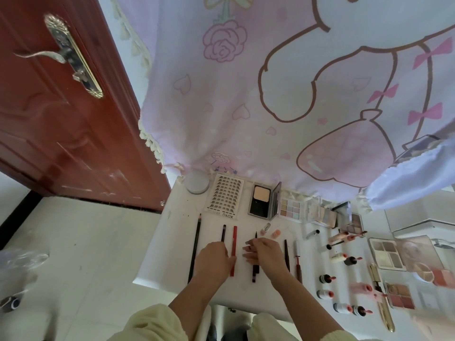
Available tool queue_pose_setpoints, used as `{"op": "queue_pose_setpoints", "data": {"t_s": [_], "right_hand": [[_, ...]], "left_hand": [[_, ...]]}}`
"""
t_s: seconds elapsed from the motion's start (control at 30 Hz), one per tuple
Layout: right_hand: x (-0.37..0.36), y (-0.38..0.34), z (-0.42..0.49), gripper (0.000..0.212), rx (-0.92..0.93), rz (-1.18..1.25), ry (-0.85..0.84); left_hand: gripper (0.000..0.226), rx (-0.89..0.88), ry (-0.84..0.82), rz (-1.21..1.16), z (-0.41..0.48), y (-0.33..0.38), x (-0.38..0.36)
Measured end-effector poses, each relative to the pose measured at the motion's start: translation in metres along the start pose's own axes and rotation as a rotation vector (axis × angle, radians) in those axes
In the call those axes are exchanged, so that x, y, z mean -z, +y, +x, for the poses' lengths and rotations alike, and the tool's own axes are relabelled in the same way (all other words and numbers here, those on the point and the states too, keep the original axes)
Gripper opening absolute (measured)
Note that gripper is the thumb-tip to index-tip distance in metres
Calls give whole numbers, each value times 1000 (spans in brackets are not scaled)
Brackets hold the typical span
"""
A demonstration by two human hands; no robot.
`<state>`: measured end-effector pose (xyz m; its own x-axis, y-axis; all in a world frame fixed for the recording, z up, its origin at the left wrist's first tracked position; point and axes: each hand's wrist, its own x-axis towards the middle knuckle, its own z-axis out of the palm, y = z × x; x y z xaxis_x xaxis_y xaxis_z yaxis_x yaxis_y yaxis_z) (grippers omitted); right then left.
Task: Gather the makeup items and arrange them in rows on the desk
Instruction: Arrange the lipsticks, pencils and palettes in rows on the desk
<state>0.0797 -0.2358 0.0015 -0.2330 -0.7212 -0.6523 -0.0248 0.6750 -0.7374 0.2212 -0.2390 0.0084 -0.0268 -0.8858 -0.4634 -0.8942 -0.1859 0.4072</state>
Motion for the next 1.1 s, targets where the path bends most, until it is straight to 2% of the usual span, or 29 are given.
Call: {"op": "queue_pose_setpoints", "data": {"t_s": [0.13, 0.27, 0.37, 0.5, 0.6, 0.73, 0.97, 1.03, 1.1], "right_hand": [[-6, -7, 4, 21, 11, -158, -41], [-11, -14, 10, 19, 73, -444, -70], [-14, -16, 15, 16, 69, -510, -60], [-16, -19, 15, 21, 29, -431, -18], [-17, -22, 8, 21, 47, -302, 5], [-22, -33, -4, 23, 69, -116, -59], [-15, -51, -13, 22, 112, 75, -92], [-11, -51, -14, 30, 133, 47, -101], [-7, -53, -17, 26, 138, 68, -119]], "left_hand": [[25, -31, -62, 130, 3, 2, -2], [13, -28, -118, 116, 6, 5, -1], [16, -25, -139, 102, 5, 6, 1], [23, -7, -180, -40, 7, 0, 5], [15, -37, -226, -220, 6, -9, 12], [5, -88, -230, -349, 1, -29, 30], [18, -42, -408, -788, -11, -41, 71], [21, -48, -428, -864, -13, -40, 76], [20, -67, -452, -908, -13, -35, 76]]}}
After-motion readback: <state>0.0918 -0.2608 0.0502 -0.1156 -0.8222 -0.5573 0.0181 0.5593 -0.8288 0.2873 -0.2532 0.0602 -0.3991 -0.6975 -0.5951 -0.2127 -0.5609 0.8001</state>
